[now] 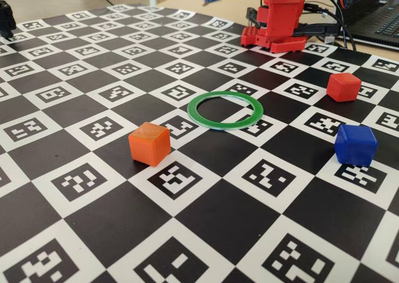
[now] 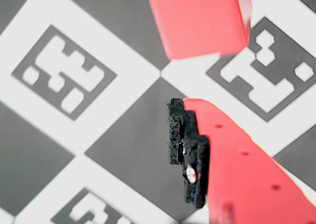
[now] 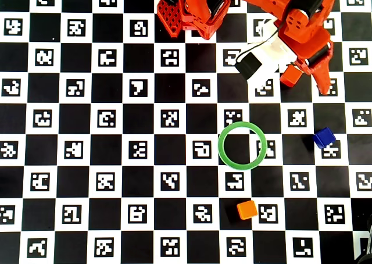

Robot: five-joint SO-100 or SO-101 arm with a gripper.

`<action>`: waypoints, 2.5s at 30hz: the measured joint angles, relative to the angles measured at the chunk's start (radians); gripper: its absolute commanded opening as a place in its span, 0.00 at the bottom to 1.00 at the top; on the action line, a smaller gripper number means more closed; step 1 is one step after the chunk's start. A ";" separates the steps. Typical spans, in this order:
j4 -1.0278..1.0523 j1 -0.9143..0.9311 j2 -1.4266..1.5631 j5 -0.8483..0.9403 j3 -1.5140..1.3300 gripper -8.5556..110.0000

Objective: Grab the red cube then put it in the green circle then put the blue cube on top and finally the orange cube on top

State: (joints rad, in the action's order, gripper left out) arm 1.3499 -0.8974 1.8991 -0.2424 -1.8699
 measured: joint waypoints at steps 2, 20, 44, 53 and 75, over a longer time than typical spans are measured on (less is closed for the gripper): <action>-0.026 -0.009 -0.034 0.002 -0.023 0.49; -0.239 -0.127 -0.163 -0.021 -0.201 0.48; -0.414 -0.127 -0.256 0.026 -0.293 0.40; -0.414 -0.104 -0.256 0.035 -0.293 0.26; -0.301 -0.110 -0.256 0.089 -0.244 0.13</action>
State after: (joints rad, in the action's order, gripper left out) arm 1.0492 -1.0078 1.6429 -0.1534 -2.1138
